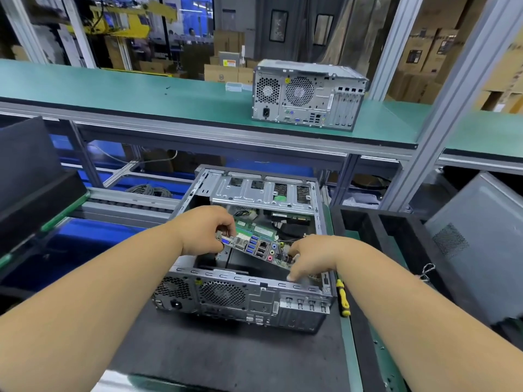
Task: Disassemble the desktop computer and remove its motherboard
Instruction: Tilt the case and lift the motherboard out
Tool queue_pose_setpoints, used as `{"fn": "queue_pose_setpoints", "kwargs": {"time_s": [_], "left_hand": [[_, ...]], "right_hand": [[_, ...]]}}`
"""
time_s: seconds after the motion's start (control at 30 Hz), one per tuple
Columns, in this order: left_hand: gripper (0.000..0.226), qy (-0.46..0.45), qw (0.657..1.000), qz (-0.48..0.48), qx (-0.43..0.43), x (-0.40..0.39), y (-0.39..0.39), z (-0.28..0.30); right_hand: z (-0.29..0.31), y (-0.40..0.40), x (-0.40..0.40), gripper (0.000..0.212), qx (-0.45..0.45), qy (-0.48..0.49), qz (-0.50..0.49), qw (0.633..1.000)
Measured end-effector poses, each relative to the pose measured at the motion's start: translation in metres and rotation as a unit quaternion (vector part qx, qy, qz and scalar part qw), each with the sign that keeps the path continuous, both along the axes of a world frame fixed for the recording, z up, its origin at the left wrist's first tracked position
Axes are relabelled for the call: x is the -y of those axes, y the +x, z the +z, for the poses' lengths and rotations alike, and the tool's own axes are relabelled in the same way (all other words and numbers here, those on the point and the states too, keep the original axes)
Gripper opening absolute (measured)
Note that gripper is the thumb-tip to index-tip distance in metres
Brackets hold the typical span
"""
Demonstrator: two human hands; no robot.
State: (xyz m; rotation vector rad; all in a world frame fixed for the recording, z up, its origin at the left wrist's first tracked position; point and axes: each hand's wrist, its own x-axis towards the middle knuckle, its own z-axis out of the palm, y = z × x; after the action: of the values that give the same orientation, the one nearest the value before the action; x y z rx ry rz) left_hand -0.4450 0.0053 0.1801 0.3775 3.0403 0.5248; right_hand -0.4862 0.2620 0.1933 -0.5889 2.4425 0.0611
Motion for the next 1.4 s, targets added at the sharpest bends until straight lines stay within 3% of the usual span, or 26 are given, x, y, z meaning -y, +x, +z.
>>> {"fn": "queue_pose_setpoints", "kwargs": {"time_s": [0.13,0.3,0.5,0.7,0.73,0.83,0.9,1.0,1.1,1.17,1.33,1.4], "left_hand": [[0.033,0.013,1.000,-0.012,-0.009,0.002,0.003,0.001],[0.031,0.058,0.998,0.002,-0.012,0.009,0.003,0.020],[0.035,0.045,0.998,0.021,0.032,0.007,-0.001,0.036],[0.036,-0.001,0.999,0.033,0.031,0.002,0.003,0.030],[0.036,-0.001,0.999,0.035,0.030,0.002,0.004,0.027],[0.035,0.023,0.998,0.047,0.020,0.004,0.008,0.019],[0.038,0.076,0.995,0.066,-0.004,0.006,0.010,0.014],[0.060,0.237,0.960,0.140,-0.059,0.010,0.017,0.011],[0.075,0.387,0.893,0.217,-0.068,0.006,0.028,0.014],[0.068,0.450,0.853,0.256,-0.062,-0.001,0.035,0.016],[0.041,0.517,0.799,0.305,-0.040,-0.030,0.050,0.027],[0.032,0.568,0.761,0.312,-0.029,-0.047,0.053,0.036]], "right_hand": [[0.000,0.007,0.001,0.064,-0.042,0.030,0.028,0.998],[0.016,0.008,-0.001,0.047,0.039,-0.095,0.003,0.995],[0.024,0.018,0.006,0.078,0.018,-0.099,-0.003,0.995],[0.014,0.034,0.041,0.101,-0.113,-0.234,-0.006,0.966],[0.011,0.036,0.047,0.093,-0.147,-0.230,0.003,0.962],[0.005,0.039,0.063,0.037,-0.208,-0.227,0.019,0.951],[0.006,0.039,0.066,0.020,-0.201,-0.263,-0.013,0.943],[0.015,0.037,0.062,0.012,-0.178,-0.344,-0.085,0.918],[0.030,0.037,0.054,0.016,-0.168,-0.399,-0.124,0.893],[0.043,0.038,0.046,0.015,-0.165,-0.441,-0.134,0.872],[0.079,0.049,0.020,0.023,-0.147,-0.564,-0.121,0.803],[0.088,0.058,0.011,0.026,-0.144,-0.611,-0.112,0.771]]}}
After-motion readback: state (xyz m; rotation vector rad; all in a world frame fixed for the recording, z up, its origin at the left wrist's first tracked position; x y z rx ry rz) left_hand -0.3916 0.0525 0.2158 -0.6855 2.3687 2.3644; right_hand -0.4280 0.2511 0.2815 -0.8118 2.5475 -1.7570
